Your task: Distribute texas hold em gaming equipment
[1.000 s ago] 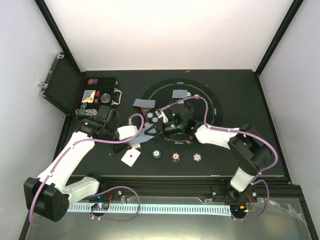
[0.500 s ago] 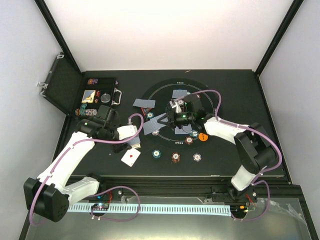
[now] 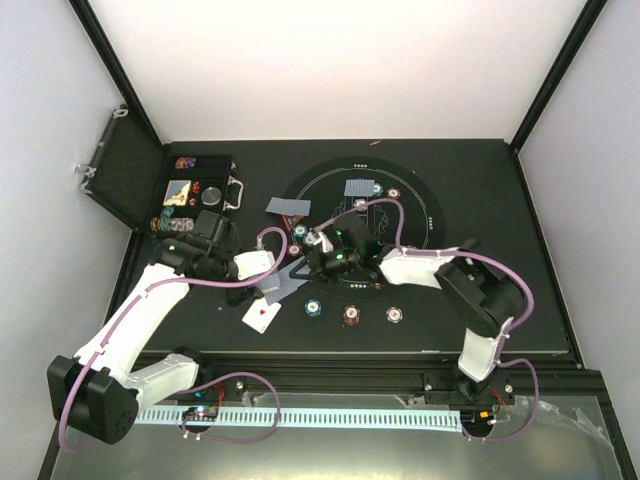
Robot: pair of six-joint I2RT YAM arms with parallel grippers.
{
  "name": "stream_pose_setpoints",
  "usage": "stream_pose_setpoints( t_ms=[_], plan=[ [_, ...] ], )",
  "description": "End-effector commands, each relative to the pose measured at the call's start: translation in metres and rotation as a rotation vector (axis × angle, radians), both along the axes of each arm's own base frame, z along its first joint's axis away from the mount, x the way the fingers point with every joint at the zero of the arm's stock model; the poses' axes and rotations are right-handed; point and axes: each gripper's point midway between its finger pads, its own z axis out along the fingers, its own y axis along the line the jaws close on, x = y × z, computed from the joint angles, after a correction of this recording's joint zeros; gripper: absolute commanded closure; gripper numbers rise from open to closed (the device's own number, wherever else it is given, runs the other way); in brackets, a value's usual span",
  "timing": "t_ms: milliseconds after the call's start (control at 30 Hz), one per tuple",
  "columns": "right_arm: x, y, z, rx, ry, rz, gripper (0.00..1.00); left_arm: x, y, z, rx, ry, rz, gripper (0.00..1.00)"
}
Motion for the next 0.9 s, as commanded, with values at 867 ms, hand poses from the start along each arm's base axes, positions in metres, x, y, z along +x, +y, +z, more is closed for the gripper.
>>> stream_pose_setpoints(
  t_ms=[867],
  plan=[
    [-0.004,0.005,-0.076,-0.191,0.02,0.017,0.72,0.001,-0.001,0.011,-0.023,-0.039,-0.003,0.99]
  ],
)
